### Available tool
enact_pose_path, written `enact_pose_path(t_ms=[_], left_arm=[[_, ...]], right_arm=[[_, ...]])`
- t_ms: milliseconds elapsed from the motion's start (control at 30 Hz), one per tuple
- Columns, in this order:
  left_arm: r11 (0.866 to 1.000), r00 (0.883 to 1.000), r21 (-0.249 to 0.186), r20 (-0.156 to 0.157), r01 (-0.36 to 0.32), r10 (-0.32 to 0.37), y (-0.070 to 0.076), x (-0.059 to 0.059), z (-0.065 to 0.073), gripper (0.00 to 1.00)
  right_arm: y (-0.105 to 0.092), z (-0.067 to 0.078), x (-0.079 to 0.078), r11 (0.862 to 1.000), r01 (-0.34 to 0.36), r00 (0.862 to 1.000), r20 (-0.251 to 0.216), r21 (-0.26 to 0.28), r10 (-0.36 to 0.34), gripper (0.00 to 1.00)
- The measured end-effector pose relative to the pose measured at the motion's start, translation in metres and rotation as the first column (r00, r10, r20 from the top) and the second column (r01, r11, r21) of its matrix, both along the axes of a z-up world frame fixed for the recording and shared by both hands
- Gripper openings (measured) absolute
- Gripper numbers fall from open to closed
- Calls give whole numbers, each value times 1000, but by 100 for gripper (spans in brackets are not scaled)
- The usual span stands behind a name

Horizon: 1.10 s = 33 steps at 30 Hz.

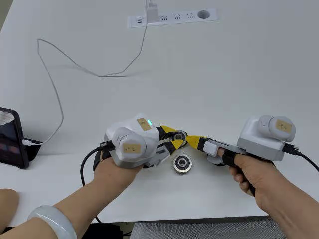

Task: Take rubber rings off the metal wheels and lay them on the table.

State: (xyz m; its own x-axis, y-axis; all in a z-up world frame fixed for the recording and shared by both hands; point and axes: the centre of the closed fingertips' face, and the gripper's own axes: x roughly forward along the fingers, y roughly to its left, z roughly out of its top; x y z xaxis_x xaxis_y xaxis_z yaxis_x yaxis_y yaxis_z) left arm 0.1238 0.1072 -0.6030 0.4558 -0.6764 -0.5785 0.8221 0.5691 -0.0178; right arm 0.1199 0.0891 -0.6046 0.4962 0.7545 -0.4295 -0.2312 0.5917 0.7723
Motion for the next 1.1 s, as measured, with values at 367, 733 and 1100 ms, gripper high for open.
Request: enact_pose_path(t_ms=[367, 733, 1100], left_arm=[[1000, 1000, -1, 0, -2, 2, 0, 0, 0, 14], [1000, 1000, -3, -2, -4, 4, 1, 0, -1, 14], [1000, 1000, -5, -1, -1, 1, 1, 0, -1, 13]], right_arm=[[4, 3, -1, 1000, -4, 1000, -1, 12, 4, 1], [11, 11, -4, 999, -17, 1000, 3, 34, 17, 1], [13, 15, -6, 998, -30, 1000, 9, 50, 30, 1]])
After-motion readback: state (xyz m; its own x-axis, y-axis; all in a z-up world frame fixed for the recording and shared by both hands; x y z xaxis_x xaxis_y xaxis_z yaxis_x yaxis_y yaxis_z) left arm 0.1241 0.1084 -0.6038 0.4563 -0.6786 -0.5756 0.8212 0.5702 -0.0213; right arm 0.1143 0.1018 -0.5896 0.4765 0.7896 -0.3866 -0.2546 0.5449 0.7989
